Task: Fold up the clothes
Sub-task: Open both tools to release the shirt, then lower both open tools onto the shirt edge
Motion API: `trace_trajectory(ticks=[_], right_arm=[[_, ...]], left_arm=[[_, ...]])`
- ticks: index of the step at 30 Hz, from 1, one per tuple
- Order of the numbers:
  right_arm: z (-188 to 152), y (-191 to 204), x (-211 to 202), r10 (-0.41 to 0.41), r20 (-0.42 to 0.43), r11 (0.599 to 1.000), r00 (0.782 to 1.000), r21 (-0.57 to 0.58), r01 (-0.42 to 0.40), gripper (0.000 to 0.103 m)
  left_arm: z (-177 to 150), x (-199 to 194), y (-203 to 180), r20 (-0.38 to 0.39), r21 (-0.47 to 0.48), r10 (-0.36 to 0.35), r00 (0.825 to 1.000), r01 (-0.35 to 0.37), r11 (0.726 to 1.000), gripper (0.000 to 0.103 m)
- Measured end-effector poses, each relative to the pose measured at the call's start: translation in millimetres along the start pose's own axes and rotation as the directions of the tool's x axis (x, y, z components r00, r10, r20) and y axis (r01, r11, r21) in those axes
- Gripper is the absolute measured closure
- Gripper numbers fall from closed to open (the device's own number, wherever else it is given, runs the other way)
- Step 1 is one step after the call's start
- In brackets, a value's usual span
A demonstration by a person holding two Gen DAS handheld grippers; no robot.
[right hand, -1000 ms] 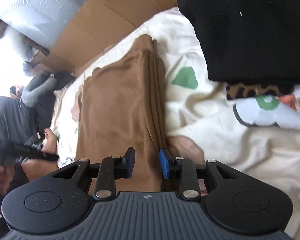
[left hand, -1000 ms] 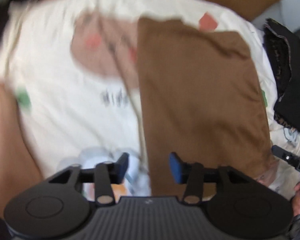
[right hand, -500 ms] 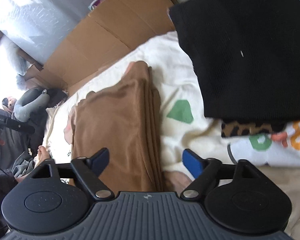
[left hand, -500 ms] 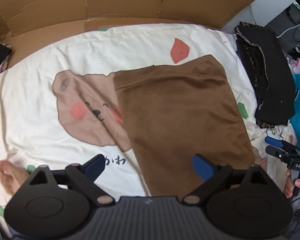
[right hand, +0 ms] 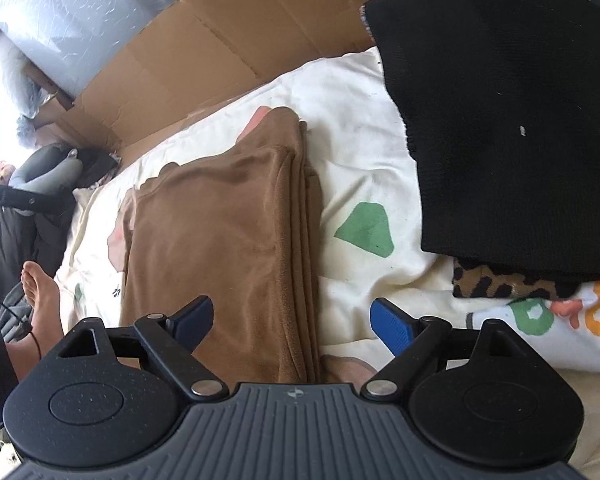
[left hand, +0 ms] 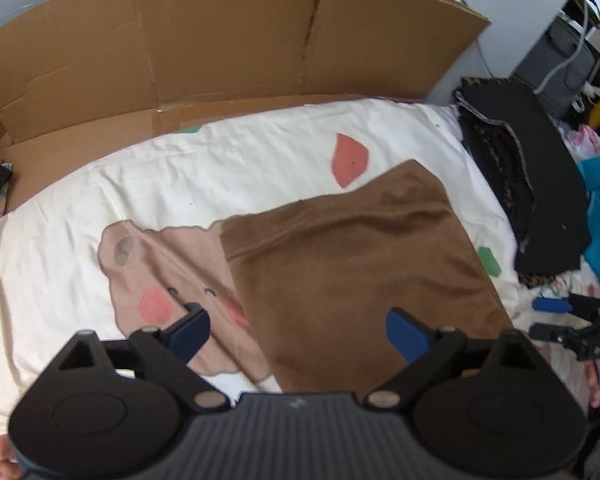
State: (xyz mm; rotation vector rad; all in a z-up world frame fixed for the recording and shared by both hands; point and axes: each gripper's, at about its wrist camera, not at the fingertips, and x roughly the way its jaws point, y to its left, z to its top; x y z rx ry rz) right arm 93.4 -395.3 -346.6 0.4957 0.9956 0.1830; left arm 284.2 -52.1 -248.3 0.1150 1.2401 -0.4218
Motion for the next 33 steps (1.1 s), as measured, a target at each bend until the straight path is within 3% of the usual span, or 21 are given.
trace_trajectory(ticks=[11,20,22,27,33], right_arm=[[19.8,-2.1,17.3,0.005,0.018,1.0,1.0,0.005,-0.006,0.013],[44.9,10.0,46.6,0.004,0.032,0.999,0.999,-0.042,-0.003,0.014],[49.8,11.4,56.9,0.005,0.025,0.999,1.0,-0.043,-0.004,0.018],[61.3,11.3,80.5,0.014,0.009,1.0,1.0,-0.023,-0.013,0.033],[71.6,3.1,99.1,0.019,-0.017,1.0,1.0,0.019,-0.019,0.038]], left_arm=[[1.8,25.1,28.2,0.051,-0.109,-0.07,0.996,0.075,0.991,0.008],[-2.0,55.0,25.8,0.028,-0.095,-0.114,0.993,0.117,0.989,0.009],[-3.2,60.8,28.2,0.024,-0.107,-0.109,0.994,0.111,0.988,0.01],[-4.9,73.4,37.9,0.009,-0.155,-0.122,0.993,0.122,0.98,0.022],[-6.2,80.0,47.6,0.031,-0.192,-0.137,0.99,0.14,0.971,0.028]])
